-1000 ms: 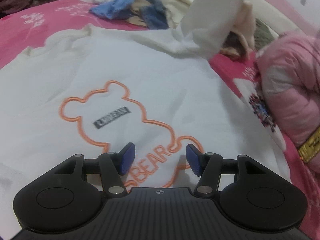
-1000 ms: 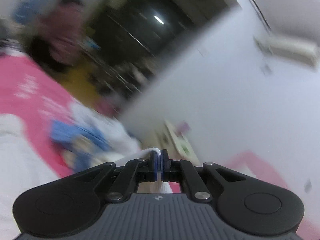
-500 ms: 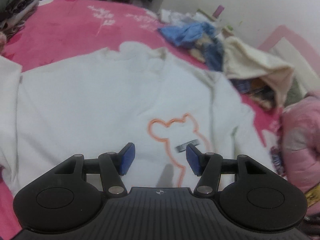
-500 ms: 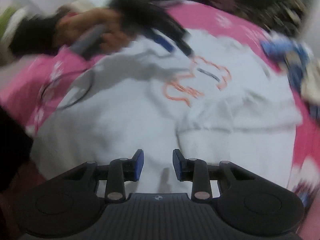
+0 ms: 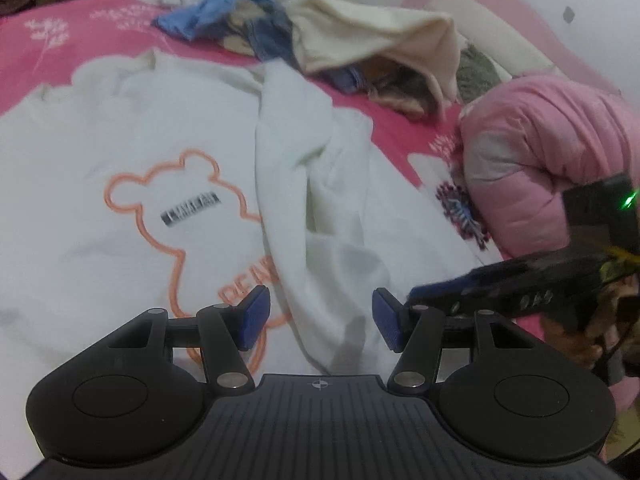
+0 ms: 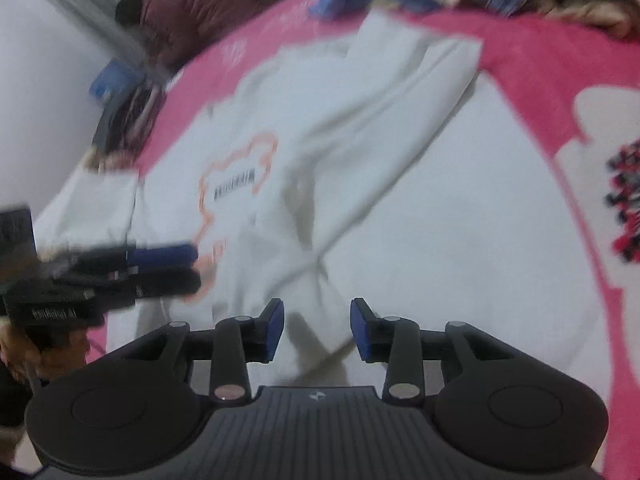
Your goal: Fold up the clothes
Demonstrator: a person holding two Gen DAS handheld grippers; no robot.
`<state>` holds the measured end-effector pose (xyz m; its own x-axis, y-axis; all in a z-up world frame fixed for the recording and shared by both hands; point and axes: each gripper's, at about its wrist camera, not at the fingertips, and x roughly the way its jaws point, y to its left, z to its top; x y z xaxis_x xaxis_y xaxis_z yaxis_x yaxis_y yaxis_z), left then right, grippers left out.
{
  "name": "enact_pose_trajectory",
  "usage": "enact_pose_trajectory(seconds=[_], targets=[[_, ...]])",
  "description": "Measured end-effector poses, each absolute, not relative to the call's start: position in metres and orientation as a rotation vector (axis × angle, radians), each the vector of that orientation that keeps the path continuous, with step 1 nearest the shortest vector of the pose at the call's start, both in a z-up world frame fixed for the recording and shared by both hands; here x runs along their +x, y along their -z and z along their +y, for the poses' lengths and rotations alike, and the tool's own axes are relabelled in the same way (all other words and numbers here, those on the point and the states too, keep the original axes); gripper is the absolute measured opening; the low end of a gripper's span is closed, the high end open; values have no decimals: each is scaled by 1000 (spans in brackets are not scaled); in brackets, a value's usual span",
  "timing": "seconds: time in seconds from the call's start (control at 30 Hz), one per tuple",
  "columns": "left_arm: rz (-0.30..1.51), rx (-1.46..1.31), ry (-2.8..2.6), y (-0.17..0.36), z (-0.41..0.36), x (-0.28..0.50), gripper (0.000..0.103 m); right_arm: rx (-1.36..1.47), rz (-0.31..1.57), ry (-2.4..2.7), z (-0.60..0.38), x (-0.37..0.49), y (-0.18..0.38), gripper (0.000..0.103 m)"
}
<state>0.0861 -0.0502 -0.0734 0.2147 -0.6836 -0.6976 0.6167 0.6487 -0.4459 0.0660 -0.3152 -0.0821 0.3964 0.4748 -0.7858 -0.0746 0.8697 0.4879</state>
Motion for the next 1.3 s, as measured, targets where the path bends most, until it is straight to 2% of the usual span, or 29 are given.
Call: enact_pose_trajectory(seconds=[0.07,0.1,0.13,0.33,0.47,0.57,0.63,0.7,0.73,0.97,1.07,1.13,1.3], targets=[[1034,-106,898,77,-47,88,57,390,1096,-381,-312,58,82,35],[1039,-118,890,78,-45,90,57,403,1090,-396,-313,53,78,9],[1041,-131,882,78,-43,91,57,457,1086,-424,-315,49,72,7],[1042,-211,871,75,-28,100,57,794,938,-680,-328,2,30,7],[1057,-208,862,79,-29,102,57,858,1194,-506,-338,-18,83,9],[1066,-192,869,80,-30,99,57,938,1283,-385,-351,-28,113,11],[1068,-181,882,79,-31,95,57,966,1273,-397,-355,-29,112,28],[1068,-171,907,77,-32,91,57,908,1285,-437,-353,-27,105,40],[1070,-168,923,76,-33,89,57,885,1292,-454,-351,-26,104,40],[1126,-34,1087,85,-59,58,56,870,1247,-438,-349,-13,105,40],[1144,15,1063,94,-68,47,47,837,1221,-433,-338,-8,103,35],[1146,-7,1031,97,-68,45,43,809,1181,-432,-333,-8,101,15],[1120,-92,1028,87,-58,48,25,821,1084,-499,-326,-11,90,14]])
